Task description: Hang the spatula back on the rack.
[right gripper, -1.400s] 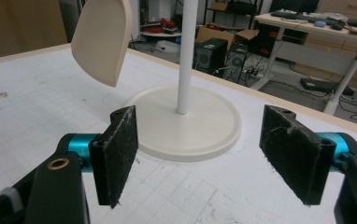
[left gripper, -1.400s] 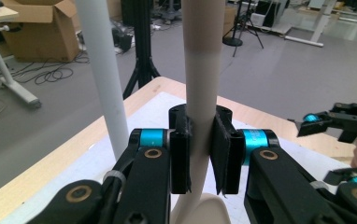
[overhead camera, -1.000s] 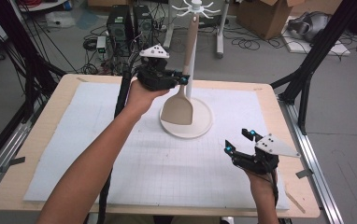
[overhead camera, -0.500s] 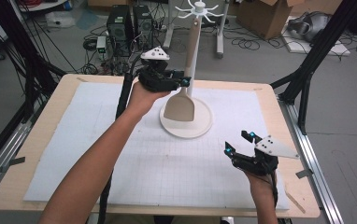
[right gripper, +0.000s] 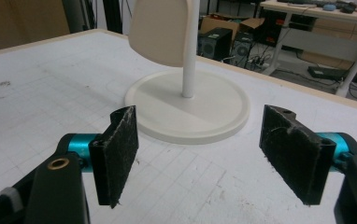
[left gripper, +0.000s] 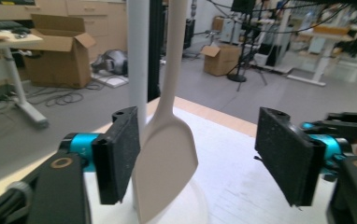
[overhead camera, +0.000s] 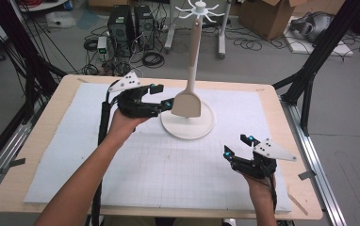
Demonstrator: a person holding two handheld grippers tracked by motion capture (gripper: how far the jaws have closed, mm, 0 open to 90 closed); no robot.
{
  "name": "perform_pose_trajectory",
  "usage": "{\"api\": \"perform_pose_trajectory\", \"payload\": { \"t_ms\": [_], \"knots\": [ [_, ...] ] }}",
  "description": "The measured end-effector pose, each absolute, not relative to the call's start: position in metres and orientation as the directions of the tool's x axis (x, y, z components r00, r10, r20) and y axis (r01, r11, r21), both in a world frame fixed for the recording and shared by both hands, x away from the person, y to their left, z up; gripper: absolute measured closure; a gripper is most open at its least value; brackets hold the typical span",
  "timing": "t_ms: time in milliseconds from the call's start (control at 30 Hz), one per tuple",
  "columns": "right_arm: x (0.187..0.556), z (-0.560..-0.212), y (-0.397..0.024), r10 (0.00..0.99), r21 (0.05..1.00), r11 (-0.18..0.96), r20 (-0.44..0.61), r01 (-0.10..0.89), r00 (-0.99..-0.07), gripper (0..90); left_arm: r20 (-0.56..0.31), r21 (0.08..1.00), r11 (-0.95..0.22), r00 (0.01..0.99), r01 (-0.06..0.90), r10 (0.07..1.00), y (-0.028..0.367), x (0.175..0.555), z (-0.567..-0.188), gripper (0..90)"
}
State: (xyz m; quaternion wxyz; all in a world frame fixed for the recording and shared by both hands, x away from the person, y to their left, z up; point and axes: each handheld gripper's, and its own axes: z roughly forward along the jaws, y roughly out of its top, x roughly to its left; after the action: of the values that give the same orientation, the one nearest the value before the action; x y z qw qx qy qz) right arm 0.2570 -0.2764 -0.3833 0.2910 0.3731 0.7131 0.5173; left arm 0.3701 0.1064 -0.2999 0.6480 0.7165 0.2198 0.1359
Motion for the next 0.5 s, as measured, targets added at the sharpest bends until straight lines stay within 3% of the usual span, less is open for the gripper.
{"api": "perform_pose_trajectory", "payload": {
  "t_ms": [33, 100, 333, 500],
  "knots": [
    [0.257, -0.385, -0.276, 0.835, 0.955, 0.182, -0.024, 0.235, -0.55, 27.6, -0.085, 0.99, -0.061, 0.869, 0.131, 0.487, 0.11, 0.365, -0.305, 21.9],
    [0.257, -0.388, -0.275, 0.833, 0.955, 0.179, -0.019, 0.238, -0.553, 27.6, -0.075, 0.991, -0.062, 0.869, 0.12, 0.489, 0.118, 0.355, -0.315, 18.8],
    [0.258, -0.395, -0.272, 0.826, 0.946, 0.198, -0.019, 0.258, -0.564, 27.6, -0.065, 0.991, -0.064, 0.835, 0.12, 0.547, 0.154, 0.33, -0.345, 17.7],
    [0.257, -0.397, -0.276, 0.824, 0.942, 0.208, -0.025, 0.262, -0.566, 27.5, -0.104, 0.991, -0.012, 0.81, 0.136, 0.577, 0.182, 0.321, -0.363, 17.6]
  ]
}}
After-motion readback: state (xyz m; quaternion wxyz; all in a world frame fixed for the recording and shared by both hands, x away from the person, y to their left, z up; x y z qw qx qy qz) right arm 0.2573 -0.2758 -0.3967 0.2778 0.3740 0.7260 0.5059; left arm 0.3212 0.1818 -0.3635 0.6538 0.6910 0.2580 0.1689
